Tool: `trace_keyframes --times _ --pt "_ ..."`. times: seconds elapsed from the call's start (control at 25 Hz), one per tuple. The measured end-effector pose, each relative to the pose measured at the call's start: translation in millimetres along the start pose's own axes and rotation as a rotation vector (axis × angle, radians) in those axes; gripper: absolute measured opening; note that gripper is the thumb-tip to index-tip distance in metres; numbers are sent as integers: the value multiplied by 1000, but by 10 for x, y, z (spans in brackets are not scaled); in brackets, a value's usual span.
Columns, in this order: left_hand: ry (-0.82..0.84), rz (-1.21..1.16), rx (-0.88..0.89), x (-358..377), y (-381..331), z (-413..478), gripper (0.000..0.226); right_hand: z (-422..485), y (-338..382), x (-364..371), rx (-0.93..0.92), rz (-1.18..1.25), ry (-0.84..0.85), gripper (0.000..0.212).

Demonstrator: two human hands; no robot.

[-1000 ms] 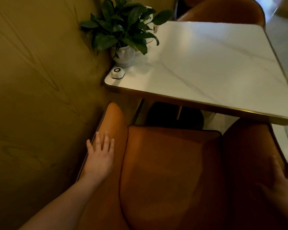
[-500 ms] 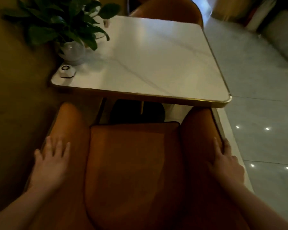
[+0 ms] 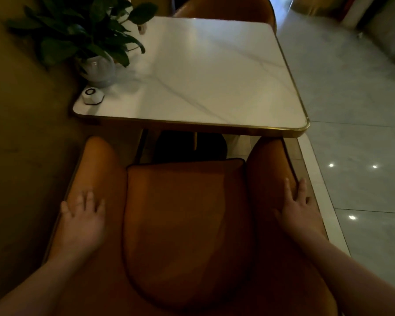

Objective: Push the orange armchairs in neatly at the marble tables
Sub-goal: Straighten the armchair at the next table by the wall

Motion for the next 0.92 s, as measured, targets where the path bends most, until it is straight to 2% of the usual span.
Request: trace_keyframes --times 0.08,0.16,0.24,0.32,0.4,0.56,0.68,0.76,0.84,0.92 --pt "64 -214 8 -55 -198 -438 77 -303 73 16 -133 -86 14 90" --pt "159 -410 36 -36 -474 -1035 72 -839 245 100 -375 -82 18 74" --pt "258 -526 46 -4 -715 -1587 69 -1424 461 213 -565 8 148 61" --pt "340 -627 57 -40 -879 -2017 65 -1866 607 299 -626 76 348 56" --pt "352 -662 89 -123 -909 -2291 57 -2088 609 311 -629 93 515 54" --pt "323 -490 238 -380 -847 -2693 45 -2314 497 4 -635 188 762 45" --pt "335 -520 457 -449 -734 -2853 59 -2536 396 -193 -737 176 789 63" --pt "403 -505 703 -397 -635 -2992 86 -2734 318 -269 -890 142 783 87" --pt "379 -362 870 -358 -557 -3034 113 -2868 320 -310 -1026 47 730 106" --pt "314 -285 929 -344 -569 -3029 113 -2906 369 -282 -1045 -37 688 111"
Point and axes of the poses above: each hand's wrist, its own z-axis towards the middle knuckle, its own x-axis out of the palm, y = z × x, the point moved 2 cm from there along z, towards the middle knuckle, and after that the axes turned 2 degrees about x, right-handed, at the moved point
